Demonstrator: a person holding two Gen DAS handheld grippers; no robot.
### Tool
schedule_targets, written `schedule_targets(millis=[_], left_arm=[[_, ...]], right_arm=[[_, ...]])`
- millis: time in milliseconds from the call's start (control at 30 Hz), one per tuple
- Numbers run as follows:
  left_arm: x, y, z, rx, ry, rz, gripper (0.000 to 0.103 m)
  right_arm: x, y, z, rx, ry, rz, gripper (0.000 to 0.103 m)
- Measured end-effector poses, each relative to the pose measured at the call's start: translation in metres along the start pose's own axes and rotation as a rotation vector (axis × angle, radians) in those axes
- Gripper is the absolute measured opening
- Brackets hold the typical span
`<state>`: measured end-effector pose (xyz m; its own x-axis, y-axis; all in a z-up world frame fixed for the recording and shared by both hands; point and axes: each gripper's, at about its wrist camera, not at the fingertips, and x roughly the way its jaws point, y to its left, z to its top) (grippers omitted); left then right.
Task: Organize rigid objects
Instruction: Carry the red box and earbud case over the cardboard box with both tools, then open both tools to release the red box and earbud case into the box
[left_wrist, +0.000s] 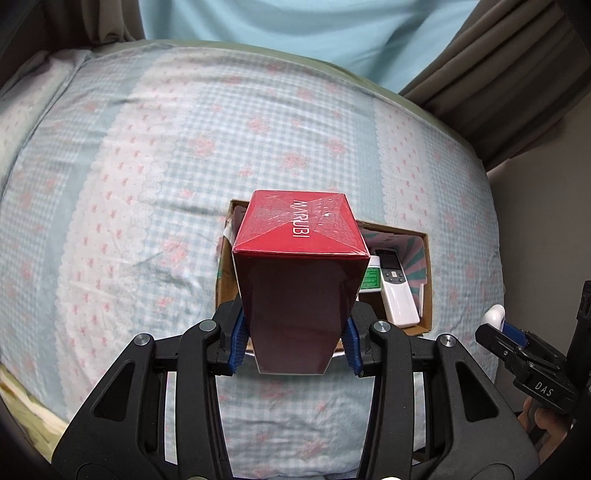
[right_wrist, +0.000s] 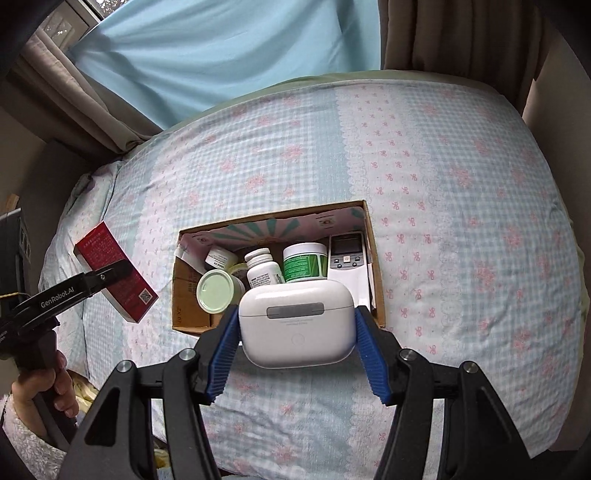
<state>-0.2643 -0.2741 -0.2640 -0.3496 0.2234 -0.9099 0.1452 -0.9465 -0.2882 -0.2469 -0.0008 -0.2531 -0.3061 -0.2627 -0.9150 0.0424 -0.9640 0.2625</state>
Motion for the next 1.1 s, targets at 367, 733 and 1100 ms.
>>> schedule_targets(millis=[367,733,1100], left_arm=[[0.064,-0.022,0.048,0.038,0.058,-0.058,0.038],[0.139,-0.05,0.05,0.101,0.166,-0.043,0.038],[0.151,-0.052,0.048,0.1,0.203,-0.02,0.101]], right_arm=[[0.08,0.022,0.021,-0.14,0.155,-0.039,0.056],[0.13,0.01,0.023,-0.211,0.29,-0.043,0.056],[0.152,0.009,0.023,-0.23,0.34,-0.025,0.058]])
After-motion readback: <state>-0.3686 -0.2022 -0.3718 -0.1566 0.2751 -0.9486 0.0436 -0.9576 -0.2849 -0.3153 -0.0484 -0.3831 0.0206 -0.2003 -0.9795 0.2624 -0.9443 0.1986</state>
